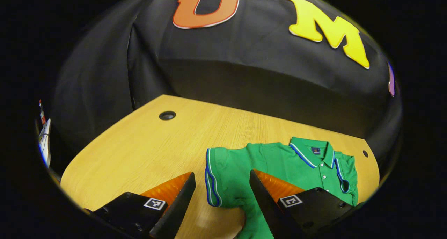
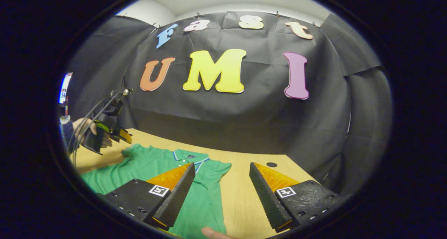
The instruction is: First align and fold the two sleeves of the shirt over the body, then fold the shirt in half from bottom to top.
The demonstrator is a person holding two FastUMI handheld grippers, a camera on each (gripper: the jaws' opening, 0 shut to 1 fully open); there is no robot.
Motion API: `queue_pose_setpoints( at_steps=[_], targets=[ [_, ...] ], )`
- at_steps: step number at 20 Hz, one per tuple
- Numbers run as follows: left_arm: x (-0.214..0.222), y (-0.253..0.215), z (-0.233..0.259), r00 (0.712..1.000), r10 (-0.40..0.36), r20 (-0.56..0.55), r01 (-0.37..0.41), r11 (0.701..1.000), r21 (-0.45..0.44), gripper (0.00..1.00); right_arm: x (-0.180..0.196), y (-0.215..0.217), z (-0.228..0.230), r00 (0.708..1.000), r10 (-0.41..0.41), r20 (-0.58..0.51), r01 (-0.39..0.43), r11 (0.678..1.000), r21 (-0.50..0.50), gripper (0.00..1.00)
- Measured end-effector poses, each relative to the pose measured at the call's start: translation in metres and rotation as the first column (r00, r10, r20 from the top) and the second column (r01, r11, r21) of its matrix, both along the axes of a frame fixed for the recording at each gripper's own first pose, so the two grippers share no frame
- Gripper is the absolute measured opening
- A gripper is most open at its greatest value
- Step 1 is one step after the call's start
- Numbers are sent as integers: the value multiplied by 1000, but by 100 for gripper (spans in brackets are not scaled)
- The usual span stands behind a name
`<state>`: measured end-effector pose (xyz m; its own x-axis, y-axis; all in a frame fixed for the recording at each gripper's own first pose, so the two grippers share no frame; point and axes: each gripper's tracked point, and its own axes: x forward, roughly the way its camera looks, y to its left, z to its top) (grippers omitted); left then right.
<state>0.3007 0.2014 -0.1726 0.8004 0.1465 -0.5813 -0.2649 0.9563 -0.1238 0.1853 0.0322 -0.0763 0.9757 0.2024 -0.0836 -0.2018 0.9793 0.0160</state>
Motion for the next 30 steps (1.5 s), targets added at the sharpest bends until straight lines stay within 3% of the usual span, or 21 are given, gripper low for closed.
queue_pose_setpoints(
  at_steps=[2,5,7,11,12,14,15,16,17,19,24,30],
  targets=[
    [4,-3,-15,998,-31,-50,30,999,-19,95,1,-2,-5,1000,3,-17,-3,1000,1,97],
    [3,-16,-26,994,-67,-91,60,995,-80,87,0,-6,-5,999,-39,16,40,996,-80,97],
    [-1,-13,-36,989,-56,-135,48,997,-60,82,-5,3,0,998,-21,56,28,992,-120,95],
    [12,-14,-38,991,-61,-116,55,997,-57,76,-11,15,2,995,16,103,2,984,-179,98],
    [12,-12,-40,991,-59,-117,53,997,-49,59,-10,12,2,994,3,106,17,982,-186,97],
    [16,-11,-41,992,-55,-115,52,998,-32,54,-10,8,2,994,-20,103,38,984,-176,97],
    [16,-11,-41,991,-56,-121,54,998,-21,32,-8,7,2,995,-27,97,43,986,-161,95],
    [16,-11,-42,990,-53,-128,52,999,-12,29,-7,4,1,996,-33,89,46,988,-144,98],
    [16,-12,-40,990,-48,-129,47,999,-13,17,-6,2,2,996,-41,83,51,990,-128,95],
    [14,-22,-39,989,-61,-135,57,998,-35,8,-9,-3,3,995,-60,81,69,992,-106,95],
    [12,-36,-17,990,-82,-112,79,997,-25,6,-7,-5,0,995,-67,72,74,993,-94,94],
    [14,-84,5,978,-181,-101,191,978,88,6,-6,-9,2,993,-83,83,91,991,-93,97]
  ],
)
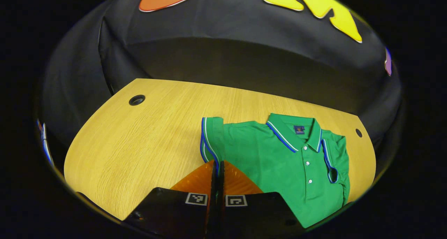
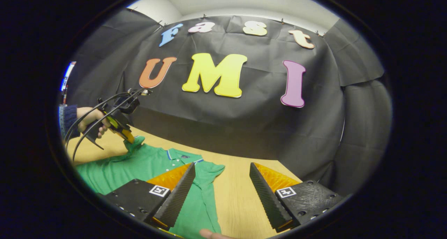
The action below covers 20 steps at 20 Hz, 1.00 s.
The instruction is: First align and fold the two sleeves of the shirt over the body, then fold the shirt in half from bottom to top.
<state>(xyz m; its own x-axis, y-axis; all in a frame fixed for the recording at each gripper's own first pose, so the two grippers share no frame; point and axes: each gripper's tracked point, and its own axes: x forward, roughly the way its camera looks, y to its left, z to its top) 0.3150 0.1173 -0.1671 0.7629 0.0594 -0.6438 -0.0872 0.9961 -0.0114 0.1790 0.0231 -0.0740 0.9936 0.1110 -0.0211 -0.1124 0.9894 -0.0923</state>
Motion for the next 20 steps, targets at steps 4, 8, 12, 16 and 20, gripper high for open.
queue_pose_setpoints(
  at_steps=[4,8,12,16,20],
  targets=[
    [7,-57,-4,996,-91,2,91,996,-14,6,1,-3,-1,1000,-7,-8,7,1000,12,97],
    [7,-122,15,981,-179,74,190,965,-182,19,4,-8,-3,1000,-25,-16,25,1000,16,95],
    [-6,-135,47,973,-189,135,212,959,-187,84,6,-12,-3,999,-37,-16,37,999,27,97],
    [-33,-119,84,960,-168,224,191,978,-86,100,1,-9,0,999,-15,-29,17,997,76,97],
    [-81,-111,114,932,-157,326,187,980,-62,100,-19,-12,5,1000,-12,-18,14,998,65,95]
  ],
)
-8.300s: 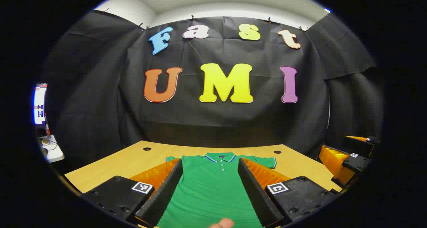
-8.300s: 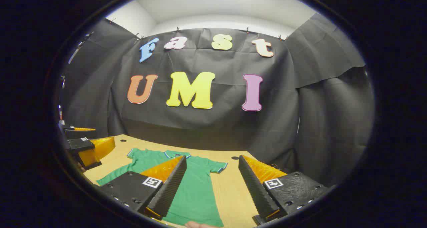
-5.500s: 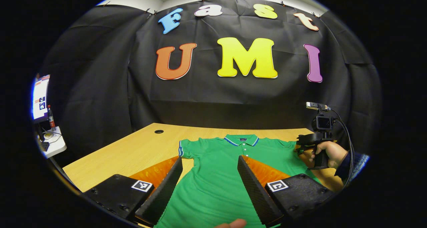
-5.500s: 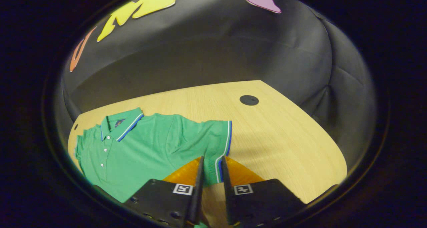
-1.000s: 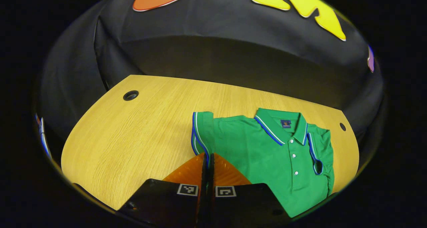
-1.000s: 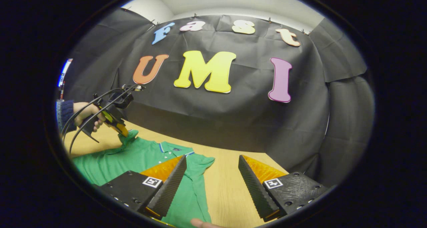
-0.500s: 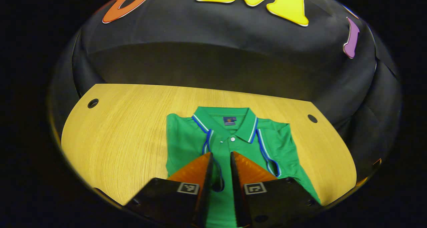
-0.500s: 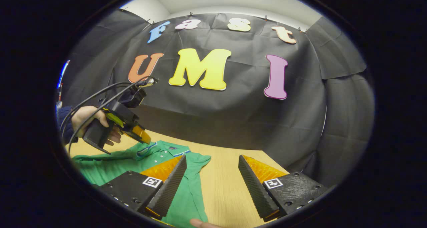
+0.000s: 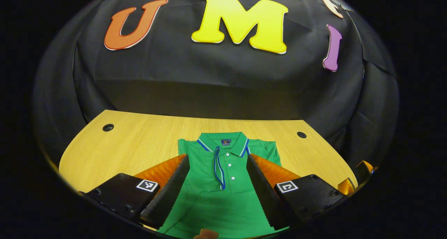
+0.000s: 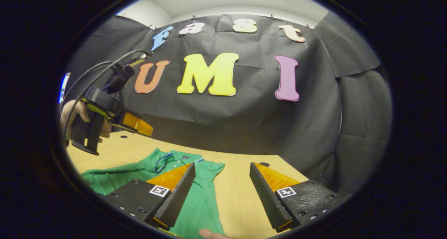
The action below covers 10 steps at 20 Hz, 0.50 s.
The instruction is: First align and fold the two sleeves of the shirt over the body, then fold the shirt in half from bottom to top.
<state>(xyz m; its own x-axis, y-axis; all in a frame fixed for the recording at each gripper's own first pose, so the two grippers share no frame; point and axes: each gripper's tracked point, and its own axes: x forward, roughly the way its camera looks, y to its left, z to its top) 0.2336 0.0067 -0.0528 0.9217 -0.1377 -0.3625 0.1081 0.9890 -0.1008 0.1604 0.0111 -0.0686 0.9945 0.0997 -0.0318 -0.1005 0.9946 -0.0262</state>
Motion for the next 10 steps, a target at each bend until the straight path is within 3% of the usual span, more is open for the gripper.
queue_pose_setpoints(
  at_steps=[5,10],
  targets=[
    [-66,14,23,990,23,139,-26,999,21,100,-39,-6,18,1000,2,25,-2,1000,-7,95],
    [-137,27,-8,990,28,139,-34,999,38,100,-91,-3,17,999,33,-8,-32,998,56,95]
  ],
)
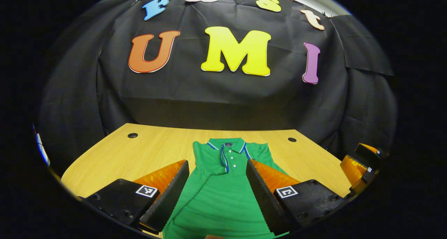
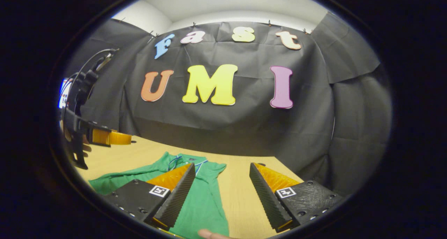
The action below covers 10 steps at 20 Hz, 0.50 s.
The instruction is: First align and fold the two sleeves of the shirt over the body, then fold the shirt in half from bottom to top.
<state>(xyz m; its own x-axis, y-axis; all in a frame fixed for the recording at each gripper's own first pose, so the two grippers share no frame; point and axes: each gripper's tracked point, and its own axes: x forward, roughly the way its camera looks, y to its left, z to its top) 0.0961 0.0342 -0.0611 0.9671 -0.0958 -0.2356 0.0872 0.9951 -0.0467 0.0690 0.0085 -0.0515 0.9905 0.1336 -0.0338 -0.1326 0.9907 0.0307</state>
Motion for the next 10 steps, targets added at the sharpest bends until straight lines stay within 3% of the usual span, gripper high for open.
queue_pose_setpoints(
  at_steps=[3,6,10],
  targets=[
    [-43,22,-37,999,41,-26,-41,999,0,100,-35,-8,-31,999,-20,-45,19,1000,-12,95],
    [-80,39,-67,997,78,-19,-79,997,-20,100,-59,-27,-51,996,-92,-19,90,993,-71,95],
    [-114,61,-113,991,126,-51,-128,991,-33,100,-75,-22,-91,994,-76,-82,72,996,-53,95]
  ],
)
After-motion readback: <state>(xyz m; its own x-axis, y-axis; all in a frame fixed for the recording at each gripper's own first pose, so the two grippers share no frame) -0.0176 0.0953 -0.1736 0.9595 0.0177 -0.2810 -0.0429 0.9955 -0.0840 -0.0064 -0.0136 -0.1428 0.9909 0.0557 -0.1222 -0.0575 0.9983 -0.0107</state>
